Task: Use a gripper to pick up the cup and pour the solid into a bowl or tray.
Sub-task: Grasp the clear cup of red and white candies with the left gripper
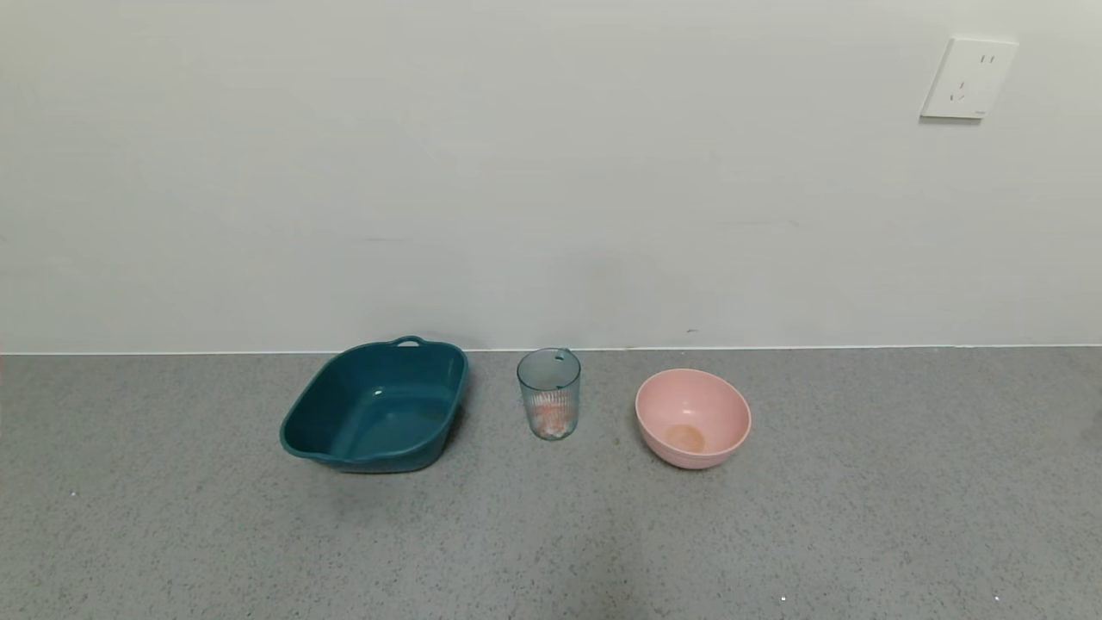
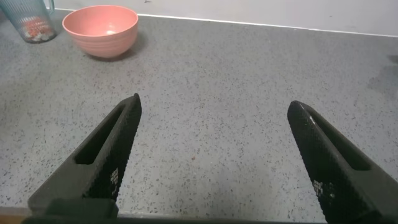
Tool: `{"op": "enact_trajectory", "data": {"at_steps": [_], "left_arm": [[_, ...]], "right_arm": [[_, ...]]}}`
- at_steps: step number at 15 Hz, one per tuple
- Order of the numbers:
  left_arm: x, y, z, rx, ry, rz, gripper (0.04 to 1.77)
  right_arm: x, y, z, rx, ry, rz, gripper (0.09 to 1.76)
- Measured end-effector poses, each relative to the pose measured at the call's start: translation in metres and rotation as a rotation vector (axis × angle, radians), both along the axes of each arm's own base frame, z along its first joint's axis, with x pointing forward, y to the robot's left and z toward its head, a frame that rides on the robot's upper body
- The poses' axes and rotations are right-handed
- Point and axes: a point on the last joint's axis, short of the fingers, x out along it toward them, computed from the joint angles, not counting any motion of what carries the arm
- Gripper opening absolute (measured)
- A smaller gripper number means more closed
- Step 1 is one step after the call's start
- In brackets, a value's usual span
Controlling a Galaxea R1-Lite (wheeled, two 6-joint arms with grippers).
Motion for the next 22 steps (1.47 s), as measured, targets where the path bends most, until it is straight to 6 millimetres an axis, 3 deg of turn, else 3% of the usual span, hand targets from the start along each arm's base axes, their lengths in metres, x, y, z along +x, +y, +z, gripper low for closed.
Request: {"op": "enact_trajectory", "data": {"at_steps": [4, 7, 15, 18, 22], "left_arm": [[0.0, -0.002, 0.038, 0.005, 0.013, -0.072, 1.72], [0.016, -0.002, 0.068, 0.005, 0.076, -0.105, 1.72], [0.107, -0.009, 0.137, 0.042, 0.146, -0.184, 1.72], [0.141, -0.027, 0.148, 0.054, 0.202, -0.234, 1.72], [0.184, -0.069, 0.156, 0.061, 0.16, -0.243, 1.72]], "right_arm": [[0.0, 0.0, 0.0, 0.0, 0.0, 0.0, 1.71], [0.0, 0.0, 0.0, 0.0, 0.0, 0.0, 1.71], [0.0, 0.0, 0.0, 0.0, 0.0, 0.0, 1.71], [0.0, 0.0, 0.0, 0.0, 0.0, 0.0, 1.71], [0.0, 0.0, 0.0, 0.0, 0.0, 0.0, 1.71]]}}
